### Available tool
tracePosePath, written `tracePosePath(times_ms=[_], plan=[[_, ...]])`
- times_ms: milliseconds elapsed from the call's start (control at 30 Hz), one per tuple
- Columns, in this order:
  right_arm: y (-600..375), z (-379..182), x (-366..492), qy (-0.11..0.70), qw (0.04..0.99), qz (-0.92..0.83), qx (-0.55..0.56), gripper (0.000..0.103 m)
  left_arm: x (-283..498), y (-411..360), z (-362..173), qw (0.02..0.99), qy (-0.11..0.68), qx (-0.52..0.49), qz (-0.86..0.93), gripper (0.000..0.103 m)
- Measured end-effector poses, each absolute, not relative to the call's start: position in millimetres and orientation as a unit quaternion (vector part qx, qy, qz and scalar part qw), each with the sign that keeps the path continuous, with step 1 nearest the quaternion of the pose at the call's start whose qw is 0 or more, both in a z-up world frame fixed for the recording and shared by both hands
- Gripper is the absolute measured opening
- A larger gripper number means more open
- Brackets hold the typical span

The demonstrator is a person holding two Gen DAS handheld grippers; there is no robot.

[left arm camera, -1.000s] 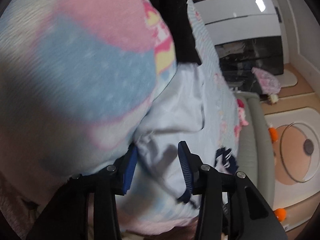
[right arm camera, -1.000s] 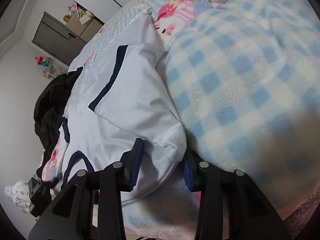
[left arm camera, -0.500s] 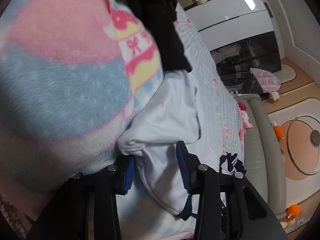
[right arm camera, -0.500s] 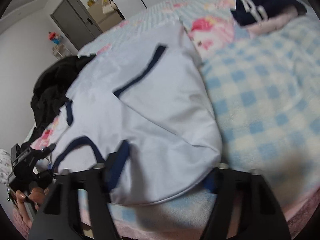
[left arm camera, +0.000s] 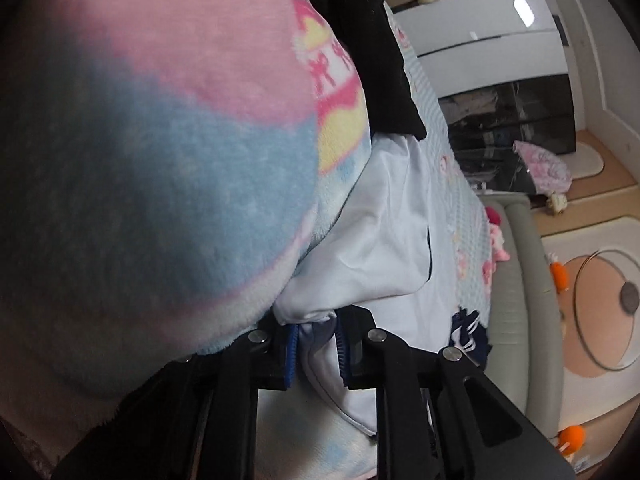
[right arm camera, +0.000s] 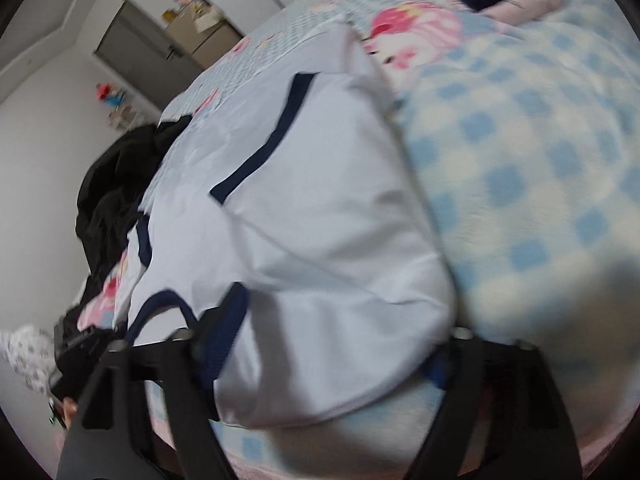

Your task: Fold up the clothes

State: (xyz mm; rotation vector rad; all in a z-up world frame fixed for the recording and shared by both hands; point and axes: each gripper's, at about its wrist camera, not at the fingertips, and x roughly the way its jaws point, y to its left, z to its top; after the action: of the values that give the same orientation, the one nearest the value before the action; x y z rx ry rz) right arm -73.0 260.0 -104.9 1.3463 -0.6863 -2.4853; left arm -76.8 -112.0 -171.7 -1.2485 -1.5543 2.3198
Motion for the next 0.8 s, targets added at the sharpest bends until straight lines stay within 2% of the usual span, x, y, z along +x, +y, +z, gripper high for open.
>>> tracePosePath(times_ms=[67,133,200,233,300,400,500,533,600,667,733,800], plan=[[251.9,-104.9,-73.0,-0.204,0.114,-0.853,0.467,0.09,-77.8,-115.6,-172.8,0.047,-0.514,-0.413,0.75,0.017],[246.4,-103.4,-71.3,-0.183,0.108,-0.859,0.466,0.089,-79.5,-118.1,-173.9,0.054,-0.524,-0.417,0.74,0.017],[250.7,-99.3,-64.1,-0.181,0.084,-0.869,0.454,0.067,-83.5,-113.1,-169.6,0.053,-0.52,-0.421,0.742,0.017],[254.8,-96.8,-61.7,-0.188,0.08,-0.87,0.449,0.062,-85.1,-109.5,-165.0,0.049,-0.511,-0.421,0.748,0.017],[264.8,-90.0,-56.5,-0.206,0.071,-0.872,0.437,0.041,-85.5,-100.6,-148.8,0.048,-0.479,-0.409,0.775,0.014],[274.4,-74.2,-49.6,-0.236,0.079,-0.881,0.403,0.031,-86.0,-92.0,-123.7,0.093,-0.461,-0.37,0.801,0.014],[274.8,-71.4,-54.3,-0.247,0.099,-0.88,0.392,0.033,-95.5,-82.9,-122.7,0.1,-0.453,-0.379,0.8,0.02],[274.1,-80.1,-59.2,-0.25,0.099,-0.872,0.409,0.033,-98.5,-81.2,-130.8,0.088,-0.456,-0.396,0.792,0.027],[276.4,-102.9,-68.0,-0.261,0.099,-0.853,0.44,0.047,-102.4,-80.3,-143.6,0.078,-0.473,-0.407,0.778,0.027],[274.7,-111.7,-72.8,-0.256,0.103,-0.851,0.447,0.048,-105.4,-78.8,-150.9,0.075,-0.483,-0.41,0.77,0.028],[272.5,-108.3,-75.5,-0.26,0.115,-0.846,0.45,0.06,-106.5,-74.7,-148.1,0.08,-0.463,-0.416,0.779,0.034],[268.6,-106.0,-75.4,-0.263,0.129,-0.845,0.447,0.076,-107.7,-71.8,-144.7,0.078,-0.449,-0.415,0.787,0.034]])
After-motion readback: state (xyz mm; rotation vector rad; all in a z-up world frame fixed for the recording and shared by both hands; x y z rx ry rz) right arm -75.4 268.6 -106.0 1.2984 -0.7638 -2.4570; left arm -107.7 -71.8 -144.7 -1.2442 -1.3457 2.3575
